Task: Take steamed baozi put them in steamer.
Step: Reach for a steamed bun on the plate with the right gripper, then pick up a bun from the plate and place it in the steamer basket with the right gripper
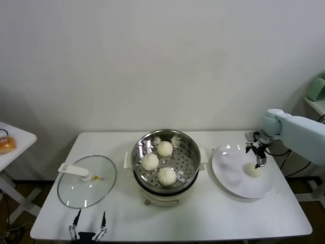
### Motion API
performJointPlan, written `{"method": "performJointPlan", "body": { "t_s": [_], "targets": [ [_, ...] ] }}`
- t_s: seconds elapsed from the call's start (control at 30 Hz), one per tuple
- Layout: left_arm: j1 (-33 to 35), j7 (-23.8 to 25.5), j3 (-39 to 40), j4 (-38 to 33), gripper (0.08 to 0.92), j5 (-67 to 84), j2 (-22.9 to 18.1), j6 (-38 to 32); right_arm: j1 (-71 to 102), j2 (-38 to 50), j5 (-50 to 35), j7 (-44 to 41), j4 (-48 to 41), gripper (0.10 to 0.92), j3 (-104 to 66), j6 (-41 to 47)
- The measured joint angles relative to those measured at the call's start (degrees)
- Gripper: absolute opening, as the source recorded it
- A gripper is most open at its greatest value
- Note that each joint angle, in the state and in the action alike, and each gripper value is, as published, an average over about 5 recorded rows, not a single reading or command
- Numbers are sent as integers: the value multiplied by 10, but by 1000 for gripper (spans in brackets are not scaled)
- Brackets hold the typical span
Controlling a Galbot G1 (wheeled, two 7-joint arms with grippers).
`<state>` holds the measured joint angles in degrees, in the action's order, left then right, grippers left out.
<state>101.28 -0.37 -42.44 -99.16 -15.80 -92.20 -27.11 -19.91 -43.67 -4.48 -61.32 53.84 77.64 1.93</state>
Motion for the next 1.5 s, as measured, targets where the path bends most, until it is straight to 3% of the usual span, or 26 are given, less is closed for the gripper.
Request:
{"method": "performJointPlan", "body": {
  "t_s": [0.53, 0.8, 0.93, 1.23, 1.5],
  "targets": [
    [-1, 0, 0, 3, 823, -2, 0, 1, 89, -9, 49, 9, -63, 817, -94, -8],
    [1, -1, 0, 2, 823, -2, 0, 1, 102, -7, 58, 11, -69, 675, -115, -8],
    [0, -1, 1, 1, 823, -2, 0, 1, 102, -2, 58, 13, -64, 663, -117, -5],
    [2, -1, 3, -5, 823, -2, 0, 1, 45, 30, 23, 15, 1, 662, -68, 14],
    [8, 0, 7, -12, 823, -4, 0, 3, -95, 50, -74, 21, 113, 662, 33, 52]
  ]
}}
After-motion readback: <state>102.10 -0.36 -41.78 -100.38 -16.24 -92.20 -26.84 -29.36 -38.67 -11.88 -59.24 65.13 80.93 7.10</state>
